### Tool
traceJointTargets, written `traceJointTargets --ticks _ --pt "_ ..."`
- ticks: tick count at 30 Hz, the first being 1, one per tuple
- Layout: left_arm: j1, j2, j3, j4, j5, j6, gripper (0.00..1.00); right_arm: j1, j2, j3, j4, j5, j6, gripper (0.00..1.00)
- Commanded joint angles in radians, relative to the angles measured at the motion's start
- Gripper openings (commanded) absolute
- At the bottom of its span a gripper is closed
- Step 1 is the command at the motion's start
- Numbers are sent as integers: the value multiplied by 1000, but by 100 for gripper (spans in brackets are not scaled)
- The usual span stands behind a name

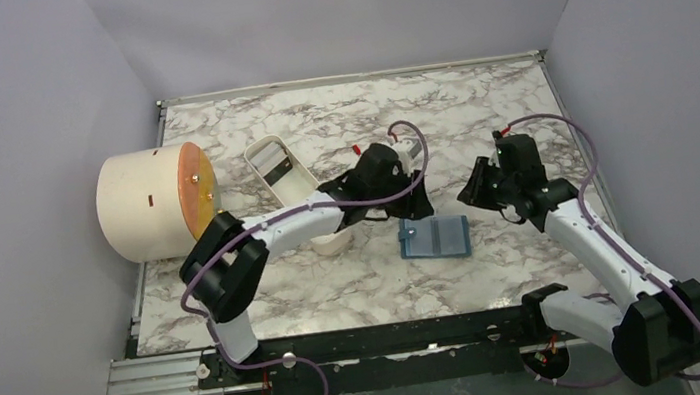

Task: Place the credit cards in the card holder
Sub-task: Turn over the card slot in the card holder, then pick up the credit card from the storage box.

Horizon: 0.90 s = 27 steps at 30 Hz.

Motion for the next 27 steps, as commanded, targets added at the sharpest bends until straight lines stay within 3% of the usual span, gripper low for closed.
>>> traceJointTargets --ticks 1,6,13,27 --pt "91 -130 60 -147 -130 142 48 22 -20 10 -17 -88 24 25" --pt "218 -223 78 -231 -228 309 48 45 -37 -11 12 -115 45 26" --pt "309 -310 42 -224 -426 786 54 68 -52 -36 54 -140 32 28" --pt "551 -103 177 -358 -392 993 58 91 -43 0 70 -170 -13 30"
